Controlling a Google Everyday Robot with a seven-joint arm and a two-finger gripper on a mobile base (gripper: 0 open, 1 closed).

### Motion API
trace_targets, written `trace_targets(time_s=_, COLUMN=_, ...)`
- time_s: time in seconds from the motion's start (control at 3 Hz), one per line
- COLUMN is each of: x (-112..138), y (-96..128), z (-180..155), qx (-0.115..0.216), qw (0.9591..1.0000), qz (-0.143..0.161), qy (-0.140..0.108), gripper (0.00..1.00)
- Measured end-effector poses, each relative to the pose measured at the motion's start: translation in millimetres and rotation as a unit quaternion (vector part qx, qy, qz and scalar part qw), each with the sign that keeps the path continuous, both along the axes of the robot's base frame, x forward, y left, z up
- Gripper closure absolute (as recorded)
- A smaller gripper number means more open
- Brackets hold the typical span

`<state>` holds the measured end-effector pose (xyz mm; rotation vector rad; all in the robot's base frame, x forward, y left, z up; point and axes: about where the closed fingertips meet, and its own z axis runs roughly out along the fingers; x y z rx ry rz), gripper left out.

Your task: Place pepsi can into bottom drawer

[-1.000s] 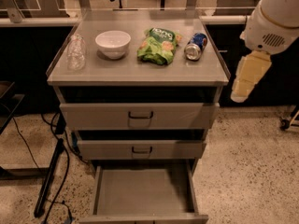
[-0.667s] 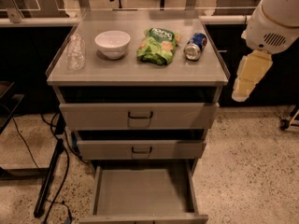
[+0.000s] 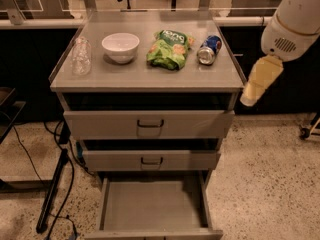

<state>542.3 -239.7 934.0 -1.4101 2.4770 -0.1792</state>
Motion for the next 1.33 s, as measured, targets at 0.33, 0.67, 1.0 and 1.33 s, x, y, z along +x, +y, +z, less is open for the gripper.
trace_targets(time_s=0.33, x=25, y=-24, z=-6, qx=0.007, qw=0.9957, qz=-0.092, qy=-0.001, gripper=0.0)
trace_targets(time_s=0.67, x=26, y=-26, z=-6, qx=0.012, qw=0.9942, qz=-0.107, qy=-0.002, gripper=0.0)
trace_targets(time_s=1.0, x=26, y=-20, z=-10, qx=0.021, qw=0.9932, qz=-0.114, qy=-0.001, gripper=0.0)
trace_targets(time_s=1.33, x=47, y=-5, z=-22, qx=0.041, qw=0.9848, qz=-0.168, qy=0.006, gripper=0.0)
